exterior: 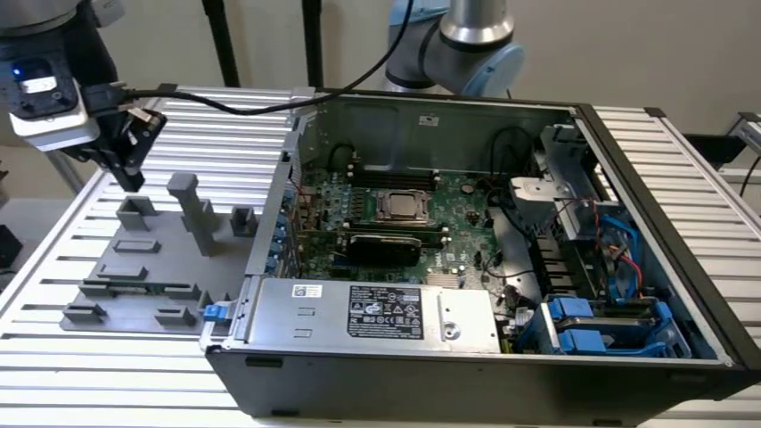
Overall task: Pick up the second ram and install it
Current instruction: 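Reach for the second ram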
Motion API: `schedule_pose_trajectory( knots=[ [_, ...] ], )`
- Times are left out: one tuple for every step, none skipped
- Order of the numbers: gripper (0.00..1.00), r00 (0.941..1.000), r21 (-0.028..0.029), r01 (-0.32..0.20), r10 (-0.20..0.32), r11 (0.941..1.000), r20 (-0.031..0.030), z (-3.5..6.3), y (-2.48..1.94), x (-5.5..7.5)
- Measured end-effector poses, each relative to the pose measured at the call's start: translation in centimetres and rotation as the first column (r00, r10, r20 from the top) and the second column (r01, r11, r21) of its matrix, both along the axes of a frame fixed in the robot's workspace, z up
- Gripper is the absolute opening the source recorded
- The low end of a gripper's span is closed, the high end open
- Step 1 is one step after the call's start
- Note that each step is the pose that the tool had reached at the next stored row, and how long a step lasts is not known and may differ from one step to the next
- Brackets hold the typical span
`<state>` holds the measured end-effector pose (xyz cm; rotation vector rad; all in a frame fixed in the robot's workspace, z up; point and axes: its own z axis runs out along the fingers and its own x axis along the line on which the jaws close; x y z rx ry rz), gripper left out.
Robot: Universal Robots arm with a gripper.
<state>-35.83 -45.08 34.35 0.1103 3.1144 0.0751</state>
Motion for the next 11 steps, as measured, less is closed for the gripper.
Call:
schedule_pose_trajectory(
  knots=[
    [0.11, 1.0000, 0.0000, 0.000, 0.000, 1.0000, 0.0000, -0.14, -0.04, -0.4],
    [0.11, 1.0000, 0.0000, 0.000, 0.000, 1.0000, 0.0001, -0.27, -0.09, -0.9],
    [0.11, 1.0000, 0.0000, 0.000, 0.000, 1.0000, 0.0000, -0.40, -0.15, -1.4],
    [0.11, 1.0000, 0.0001, 0.000, 0.000, 1.0000, 0.0001, -0.51, -0.21, -1.8],
    [0.11, 1.0000, 0.0001, 0.000, 0.000, 1.0000, 0.0002, -0.60, -0.29, -2.3],
    [0.11, 1.0000, 0.0000, 0.000, 0.000, 1.0000, 0.0001, -0.66, -0.40, -2.7],
    [0.11, 1.0000, -0.0001, 0.000, 0.000, 1.0000, -0.0001, -0.70, -0.51, -3.0],
    [0.11, 1.0000, 0.0000, 0.000, 0.000, 1.0000, 0.0001, -0.76, -0.60, -3.4],
    [0.11, 1.0000, 0.0001, 0.000, 0.000, 1.0000, 0.0001, -0.79, -0.66, -3.8],
    [0.11, 1.0000, 0.0000, 0.000, 0.000, 1.0000, 0.0001, -0.80, -0.70, -3.9],
    [0.11, 1.0000, -0.0001, 0.000, 0.000, 1.0000, -0.0001, -0.79, -0.73, -4.0]
  ],
)
